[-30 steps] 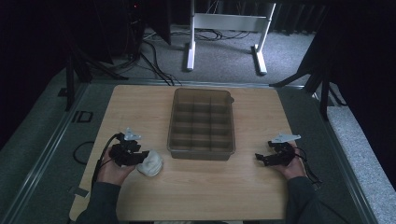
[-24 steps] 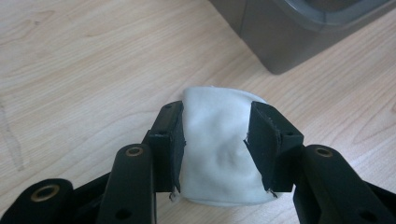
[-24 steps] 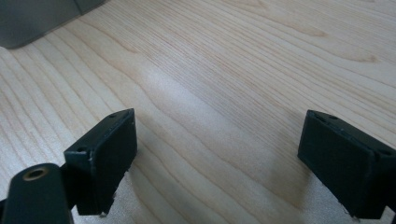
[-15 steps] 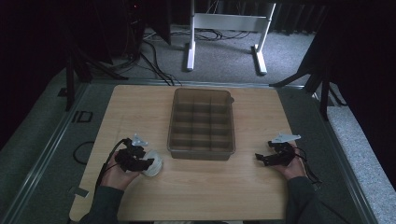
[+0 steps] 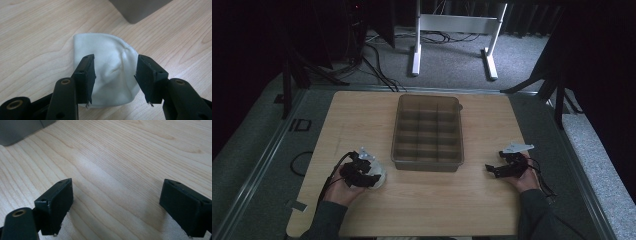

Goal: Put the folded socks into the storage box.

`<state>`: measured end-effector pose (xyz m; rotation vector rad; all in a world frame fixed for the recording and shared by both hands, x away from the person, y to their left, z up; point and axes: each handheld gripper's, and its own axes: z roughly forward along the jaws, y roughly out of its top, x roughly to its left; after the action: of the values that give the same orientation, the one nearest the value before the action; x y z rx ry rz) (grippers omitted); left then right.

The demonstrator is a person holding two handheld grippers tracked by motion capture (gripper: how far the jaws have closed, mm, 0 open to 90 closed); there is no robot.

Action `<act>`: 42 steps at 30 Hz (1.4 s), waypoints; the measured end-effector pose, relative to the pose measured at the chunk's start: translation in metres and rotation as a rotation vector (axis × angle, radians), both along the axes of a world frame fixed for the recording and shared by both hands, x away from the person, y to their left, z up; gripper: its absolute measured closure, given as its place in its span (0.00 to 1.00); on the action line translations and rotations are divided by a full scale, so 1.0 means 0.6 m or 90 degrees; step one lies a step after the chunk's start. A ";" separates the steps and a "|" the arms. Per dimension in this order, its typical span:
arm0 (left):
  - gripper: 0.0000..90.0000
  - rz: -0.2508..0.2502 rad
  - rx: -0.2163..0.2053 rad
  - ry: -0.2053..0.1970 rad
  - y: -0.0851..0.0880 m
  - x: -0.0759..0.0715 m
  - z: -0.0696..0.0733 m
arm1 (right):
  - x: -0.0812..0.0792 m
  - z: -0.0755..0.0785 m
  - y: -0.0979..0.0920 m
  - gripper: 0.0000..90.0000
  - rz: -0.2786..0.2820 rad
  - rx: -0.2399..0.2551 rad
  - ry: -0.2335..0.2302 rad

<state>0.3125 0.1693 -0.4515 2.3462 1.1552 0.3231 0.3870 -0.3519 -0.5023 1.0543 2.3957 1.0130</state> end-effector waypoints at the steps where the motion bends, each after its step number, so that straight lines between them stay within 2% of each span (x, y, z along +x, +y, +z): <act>1: 0.54 -0.001 0.003 0.003 -0.001 0.001 -0.002 | 0.000 0.000 0.000 0.13 0.000 0.000 0.000; 6: 0.52 -0.003 0.012 0.018 -0.003 0.004 -0.016 | 0.000 0.000 0.000 0.13 0.000 0.000 0.000; 13: 0.45 -0.006 0.023 0.021 -0.005 0.008 -0.026 | 0.000 0.000 0.000 0.13 0.000 0.000 0.000; 21: 0.40 -0.011 0.012 0.033 -0.001 0.016 -0.037 | 0.000 0.000 0.000 0.13 0.000 0.000 0.000; 33: 0.36 -0.017 0.013 0.029 0.000 0.020 -0.042 | 0.000 0.000 0.000 0.13 0.000 0.000 0.000; 35: 0.35 -0.012 0.009 0.022 0.000 0.020 -0.044 | 0.000 0.000 0.000 0.13 0.000 0.000 0.000; 42: 0.35 -0.005 0.009 0.026 -0.003 0.025 -0.044 | 0.000 0.000 0.000 0.13 0.000 0.000 0.000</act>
<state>0.3274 0.1677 -0.4779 2.3785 1.1659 0.2832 0.3869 -0.3519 -0.5023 1.0539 2.3958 1.0126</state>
